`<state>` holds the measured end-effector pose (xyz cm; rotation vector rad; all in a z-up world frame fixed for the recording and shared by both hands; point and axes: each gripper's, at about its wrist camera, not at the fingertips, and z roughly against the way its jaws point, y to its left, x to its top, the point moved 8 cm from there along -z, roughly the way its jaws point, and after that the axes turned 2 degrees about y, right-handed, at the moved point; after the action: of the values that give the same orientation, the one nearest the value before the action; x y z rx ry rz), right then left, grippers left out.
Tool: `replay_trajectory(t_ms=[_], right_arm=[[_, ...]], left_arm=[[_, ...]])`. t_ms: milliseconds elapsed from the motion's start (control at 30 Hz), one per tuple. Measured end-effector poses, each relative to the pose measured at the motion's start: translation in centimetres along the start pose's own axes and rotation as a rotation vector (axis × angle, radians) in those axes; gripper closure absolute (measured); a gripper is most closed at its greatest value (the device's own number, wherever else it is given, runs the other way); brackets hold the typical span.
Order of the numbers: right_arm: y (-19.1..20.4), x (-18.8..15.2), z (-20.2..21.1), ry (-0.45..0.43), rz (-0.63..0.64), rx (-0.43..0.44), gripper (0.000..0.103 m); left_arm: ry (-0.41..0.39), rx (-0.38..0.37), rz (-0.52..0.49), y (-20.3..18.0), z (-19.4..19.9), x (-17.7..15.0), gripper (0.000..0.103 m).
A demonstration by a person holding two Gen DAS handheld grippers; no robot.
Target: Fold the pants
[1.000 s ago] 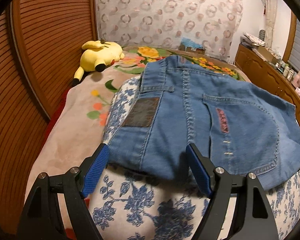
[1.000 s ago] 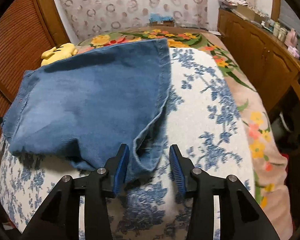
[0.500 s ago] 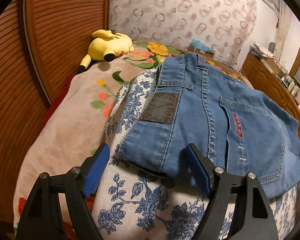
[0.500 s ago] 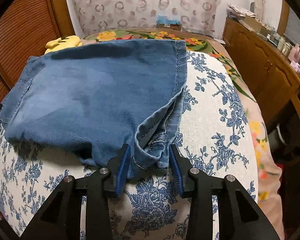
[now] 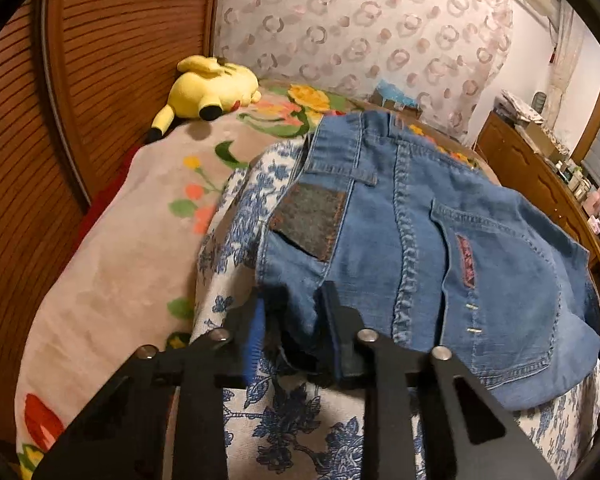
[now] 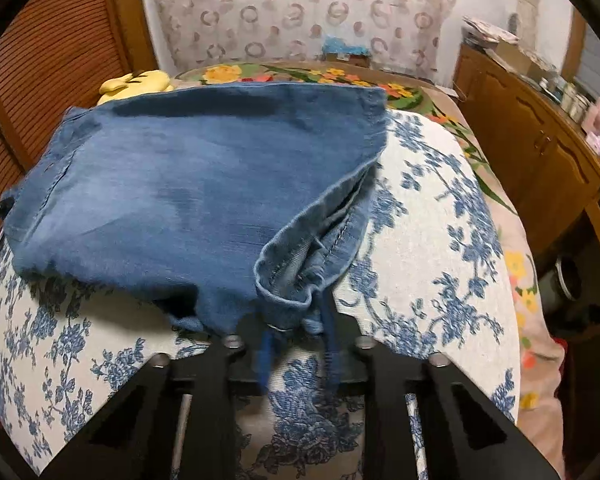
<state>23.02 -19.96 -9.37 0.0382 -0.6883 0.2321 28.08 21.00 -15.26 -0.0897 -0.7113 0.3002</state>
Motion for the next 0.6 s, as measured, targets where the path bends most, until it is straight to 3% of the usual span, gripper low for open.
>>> replay_trajectory(t_ms=[133,433,600], right_arm=[[-0.5,0.8,0.7,-0.045,-0.001,0.002,0.091],[-3.1,2.6,5.7,-0.197,-0.025,-0.007,0.092],[-4.5,1.5,8.4,-0.241,-0.035,-0.020,0.092]], left_arm=[[-0.038,-0.003,-0.013,-0.6,1.4,0.7,0.085],[-0.198,-0.060,-0.078,-4.1,8.6,2.4,0.089],[-0.220,-0.084,-0.108,-5.0,11.2,1.4,0.090]])
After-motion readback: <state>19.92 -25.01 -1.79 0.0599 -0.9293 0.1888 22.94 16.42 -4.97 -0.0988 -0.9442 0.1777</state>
